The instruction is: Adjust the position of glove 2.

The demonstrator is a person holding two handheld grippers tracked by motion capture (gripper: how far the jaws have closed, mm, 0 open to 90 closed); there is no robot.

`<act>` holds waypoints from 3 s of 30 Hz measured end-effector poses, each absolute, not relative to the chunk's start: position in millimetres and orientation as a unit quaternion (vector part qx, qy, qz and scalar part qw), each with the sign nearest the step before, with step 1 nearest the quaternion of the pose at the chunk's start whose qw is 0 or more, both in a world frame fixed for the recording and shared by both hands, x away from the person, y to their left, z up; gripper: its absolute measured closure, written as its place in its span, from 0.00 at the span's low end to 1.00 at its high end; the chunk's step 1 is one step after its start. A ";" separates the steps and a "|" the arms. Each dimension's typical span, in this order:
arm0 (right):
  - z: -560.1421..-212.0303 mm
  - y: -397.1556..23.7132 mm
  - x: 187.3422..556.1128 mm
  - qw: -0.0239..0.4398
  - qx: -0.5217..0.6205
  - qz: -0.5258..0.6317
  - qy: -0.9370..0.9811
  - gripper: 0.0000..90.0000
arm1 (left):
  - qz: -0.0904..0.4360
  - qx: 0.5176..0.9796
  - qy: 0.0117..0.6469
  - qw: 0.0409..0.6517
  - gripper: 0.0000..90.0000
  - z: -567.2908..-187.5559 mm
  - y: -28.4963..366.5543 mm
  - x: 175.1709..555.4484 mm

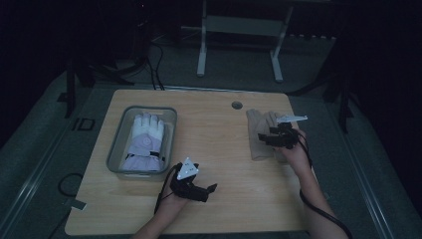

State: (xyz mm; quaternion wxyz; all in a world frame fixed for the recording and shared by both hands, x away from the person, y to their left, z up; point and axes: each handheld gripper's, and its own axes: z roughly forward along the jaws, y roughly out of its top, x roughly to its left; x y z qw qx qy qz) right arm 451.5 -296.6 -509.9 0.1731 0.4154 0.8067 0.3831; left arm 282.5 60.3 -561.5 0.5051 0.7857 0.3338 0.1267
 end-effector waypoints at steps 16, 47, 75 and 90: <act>-549.9 -280.1 487.5 0.180 0.426 0.305 0.832 0.45 | 0.160 0.773 0.340 0.511 0.02 -567.3 65.4 279.8; -481.0 -210.0 434.0 0.172 0.449 0.385 0.788 0.90 | 0.164 0.773 0.340 0.510 0.02 -570.6 65.8 279.1; -547.2 -171.8 389.9 0.124 0.416 0.343 0.833 0.53 | 0.169 0.772 0.332 0.516 0.02 -573.2 67.6 277.9; -500.8 -271.7 419.0 0.191 0.439 0.377 0.793 0.52 | 0.173 0.770 0.334 0.515 0.02 -574.2 68.1 277.6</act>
